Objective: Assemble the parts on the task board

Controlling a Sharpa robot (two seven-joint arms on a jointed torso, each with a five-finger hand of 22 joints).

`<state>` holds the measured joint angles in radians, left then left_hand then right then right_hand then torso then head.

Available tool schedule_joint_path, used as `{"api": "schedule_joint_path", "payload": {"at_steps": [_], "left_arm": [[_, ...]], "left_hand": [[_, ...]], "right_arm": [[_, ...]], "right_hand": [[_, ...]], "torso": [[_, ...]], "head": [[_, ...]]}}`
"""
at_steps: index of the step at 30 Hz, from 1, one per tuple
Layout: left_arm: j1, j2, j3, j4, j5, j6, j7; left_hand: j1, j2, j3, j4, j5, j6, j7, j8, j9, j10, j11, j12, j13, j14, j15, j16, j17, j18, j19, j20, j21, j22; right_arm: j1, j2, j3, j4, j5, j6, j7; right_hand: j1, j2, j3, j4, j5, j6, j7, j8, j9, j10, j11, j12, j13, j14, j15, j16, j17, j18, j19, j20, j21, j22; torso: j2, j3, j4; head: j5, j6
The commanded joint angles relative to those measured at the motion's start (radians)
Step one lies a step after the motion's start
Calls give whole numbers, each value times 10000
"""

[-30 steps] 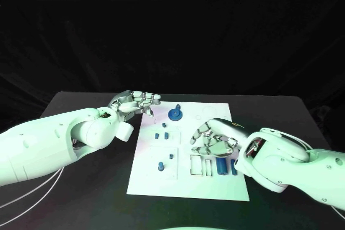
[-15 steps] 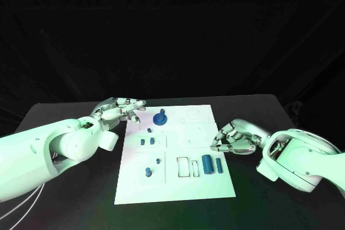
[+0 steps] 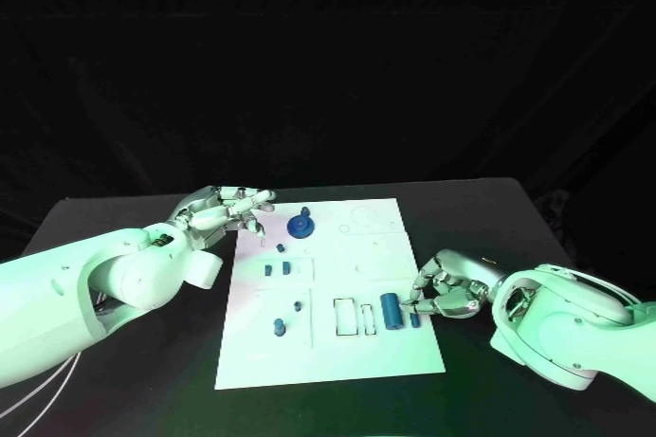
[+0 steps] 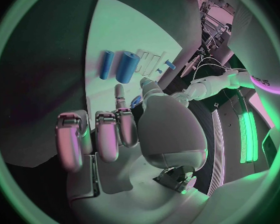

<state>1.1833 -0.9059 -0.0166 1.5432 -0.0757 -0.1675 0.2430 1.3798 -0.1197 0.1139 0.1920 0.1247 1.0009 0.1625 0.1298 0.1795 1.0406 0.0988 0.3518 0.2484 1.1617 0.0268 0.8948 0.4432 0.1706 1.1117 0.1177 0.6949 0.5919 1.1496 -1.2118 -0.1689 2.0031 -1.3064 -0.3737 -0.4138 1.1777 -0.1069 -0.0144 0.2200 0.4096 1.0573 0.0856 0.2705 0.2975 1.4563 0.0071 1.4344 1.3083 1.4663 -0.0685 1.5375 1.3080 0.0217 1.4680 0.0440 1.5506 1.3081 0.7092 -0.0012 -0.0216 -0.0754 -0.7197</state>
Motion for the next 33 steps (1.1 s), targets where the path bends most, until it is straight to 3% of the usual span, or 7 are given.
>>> {"api": "schedule_joint_path", "payload": {"at_steps": [1,3,6,10,22,33], "left_arm": [[-1,9,5,66,-36,266,173],[-2,6,5,83,-42,292,176],[-2,-3,5,93,-46,308,164],[-3,-12,5,87,-49,328,143],[-3,-60,5,70,-52,363,53],[-3,-83,5,58,-188,402,30]], "left_hand": [[60,93,-56,2,24,-2,-33,47,-13,-37,-31,51,18,-47,-21,55,-15,137,65,-18,-50,-17],[63,95,-58,2,24,-2,-32,48,-13,-38,-30,53,19,-47,-21,55,-16,137,65,-19,-51,-17],[80,109,-67,3,25,-3,-27,50,-14,-45,-28,60,24,-49,-20,56,-18,137,69,-19,-56,-20],[117,134,-82,1,26,-3,-19,54,-14,-60,-23,70,31,-53,-17,57,-23,136,75,-19,-66,-26],[233,200,-125,-8,30,-16,0,61,-21,-110,-10,98,51,-66,-9,59,-38,135,92,-17,-95,-43],[319,242,-146,-22,32,-23,3,66,-24,-131,-7,118,63,-74,-6,59,-48,135,102,-16,-113,-54]], "right_arm": [[-160,141,-5,-139,-894,-295,-740],[-264,246,-6,-210,-945,-390,-800],[-369,410,-6,-273,-1056,-514,-823],[-439,607,-6,-359,-1188,-533,-766],[-574,975,-7,-523,-1407,-579,-729],[-786,1387,-6,-825,-1588,-84,-1007]], "right_hand": [[-44,-50,-148,78,-88,-24,-30,-31,36,33,-9,3,1013,952,64,50,2166,-174,968,-3,33,2532],[-45,-44,-243,154,-139,-36,-28,-36,63,21,-6,-12,1008,950,68,49,2164,-172,965,-1,27,2529],[-43,-43,-346,237,-187,-49,-25,-40,92,7,-2,-31,1000,948,72,47,2160,-170,962,2,17,2524],[-32,-54,-550,409,-303,-64,-23,-39,151,5,1,-38,1016,950,76,59,2178,-173,966,8,31,2533],[-22,-59,-727,576,-354,-79,-21,-37,203,11,6,-34,1042,952,82,69,2192,-176,970,13,43,2541],[-90,-6,-935,711,-481,-106,-14,-42,263,-38,14,-98,998,940,90,41,2146,-165,953,22,-2,2518]], "torso": [[20,-4,10],[17,-7,5],[-4,1,-21],[-7,-1,-4],[0,-8,15],[-9,-16,-4]], "head": [[7,-19],[-15,-24],[60,-114],[89,-154],[124,-161],[196,-106]]}}
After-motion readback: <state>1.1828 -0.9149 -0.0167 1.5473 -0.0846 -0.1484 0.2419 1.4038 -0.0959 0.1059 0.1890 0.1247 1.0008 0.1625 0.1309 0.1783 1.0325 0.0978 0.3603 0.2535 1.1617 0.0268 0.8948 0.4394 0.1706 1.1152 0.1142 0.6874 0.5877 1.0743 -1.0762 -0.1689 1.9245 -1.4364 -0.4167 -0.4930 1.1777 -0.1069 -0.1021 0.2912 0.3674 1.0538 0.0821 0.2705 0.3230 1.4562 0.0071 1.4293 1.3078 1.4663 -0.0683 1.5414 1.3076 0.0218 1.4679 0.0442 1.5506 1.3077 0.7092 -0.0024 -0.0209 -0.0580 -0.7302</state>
